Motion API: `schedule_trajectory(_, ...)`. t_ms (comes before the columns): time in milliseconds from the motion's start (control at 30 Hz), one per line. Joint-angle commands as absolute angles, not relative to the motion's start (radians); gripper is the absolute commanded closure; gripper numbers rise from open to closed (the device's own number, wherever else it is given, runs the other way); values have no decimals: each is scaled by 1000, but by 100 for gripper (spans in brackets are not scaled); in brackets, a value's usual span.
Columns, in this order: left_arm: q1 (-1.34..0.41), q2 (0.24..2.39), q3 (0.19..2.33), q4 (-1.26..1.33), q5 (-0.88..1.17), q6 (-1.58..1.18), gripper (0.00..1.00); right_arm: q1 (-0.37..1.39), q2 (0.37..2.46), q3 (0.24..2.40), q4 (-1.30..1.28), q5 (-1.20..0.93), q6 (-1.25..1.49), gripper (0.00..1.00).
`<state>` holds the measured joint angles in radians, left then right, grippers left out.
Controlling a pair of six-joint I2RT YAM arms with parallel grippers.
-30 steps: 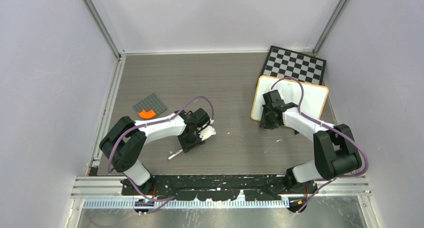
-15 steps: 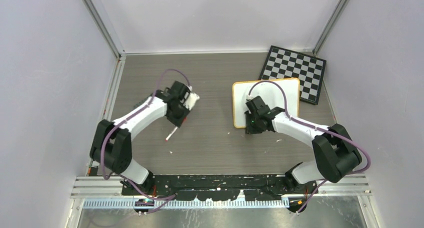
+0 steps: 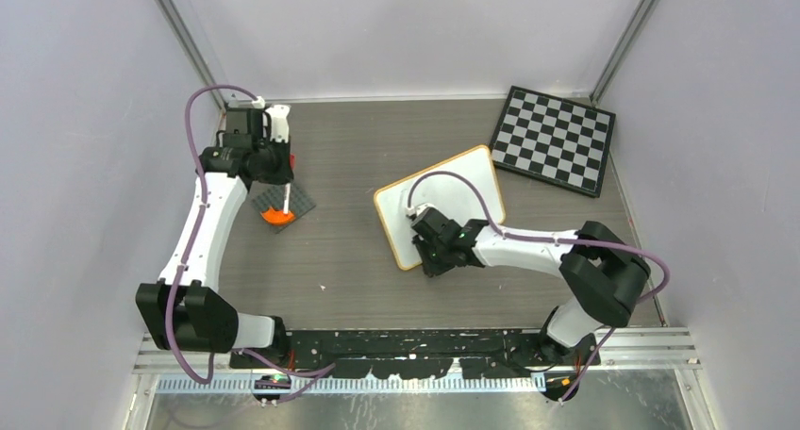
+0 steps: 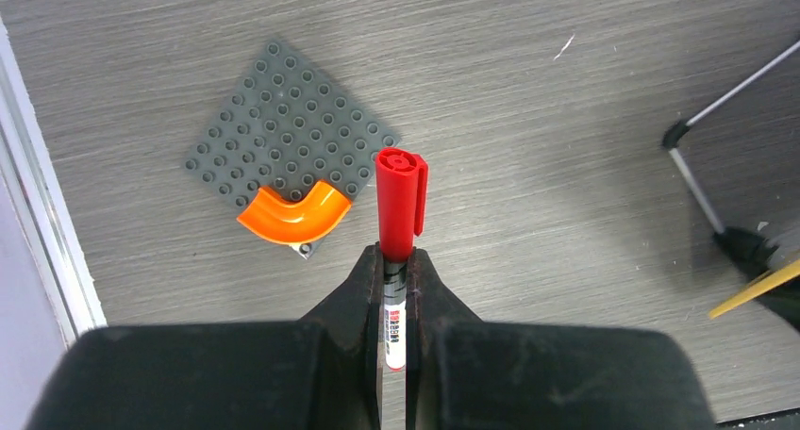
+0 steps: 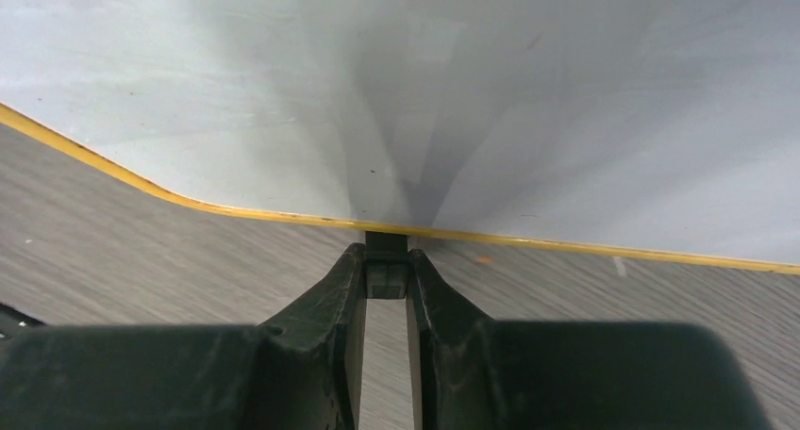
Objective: Write a sentence on the whiteboard
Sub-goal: Move the whiteboard stand to the center of the board.
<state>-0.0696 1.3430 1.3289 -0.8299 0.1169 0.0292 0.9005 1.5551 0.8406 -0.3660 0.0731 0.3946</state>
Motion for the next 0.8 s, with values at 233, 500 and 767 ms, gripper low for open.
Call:
schedule_trajectory(233,-59,1318,1364,-851,145,-32,100,1069,1589,893,-328,91,452,100)
schedule_trajectory(500,-59,1305,1349,-853,144,-38,100,1114,1559,900,-374,-5,378,64)
schedule_trajectory(767,-59,1356,1396,-875,155,-49,100,1113,1427,1078,-684,-126,216,35)
